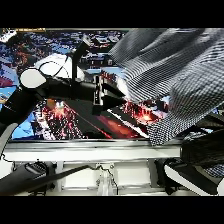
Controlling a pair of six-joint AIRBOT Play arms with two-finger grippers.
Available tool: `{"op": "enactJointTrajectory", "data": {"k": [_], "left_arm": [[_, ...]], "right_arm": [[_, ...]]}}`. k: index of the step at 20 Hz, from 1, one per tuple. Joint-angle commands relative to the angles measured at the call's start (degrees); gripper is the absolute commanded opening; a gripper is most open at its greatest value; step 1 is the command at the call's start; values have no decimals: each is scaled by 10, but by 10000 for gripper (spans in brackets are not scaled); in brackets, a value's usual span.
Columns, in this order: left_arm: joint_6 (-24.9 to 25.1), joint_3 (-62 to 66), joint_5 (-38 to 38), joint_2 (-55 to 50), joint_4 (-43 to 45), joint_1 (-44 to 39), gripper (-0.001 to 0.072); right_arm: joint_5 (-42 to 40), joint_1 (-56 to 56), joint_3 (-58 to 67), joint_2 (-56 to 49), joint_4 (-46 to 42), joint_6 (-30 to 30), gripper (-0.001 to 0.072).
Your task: Fold the clothes and pants, and hang the long-sleeved shirts on hangers.
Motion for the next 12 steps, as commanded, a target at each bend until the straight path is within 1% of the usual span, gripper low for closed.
{"op": "enactJointTrajectory", "data": {"k": [1, 3, 6, 9, 12], "left_arm": [[-41, 0, 10, 0, 68, -1, 235], [-57, 0, 9, 0, 68, -1, 235], [-61, 0, 6, 0, 76, -1, 235], [-61, 0, 6, 0, 116, -1, 235], [-61, 0, 6, 0, 148, -1, 235]], "right_arm": [[-16, -83, 21, 1, -34, 87, 20], [-36, -118, 36, 1, -48, 94, 20], [-26, -185, 51, 1, -53, 94, 20], [-18, -242, 59, 1, -55, 95, 20], [-35, -288, 60, 1, -62, 116, 20]]}}
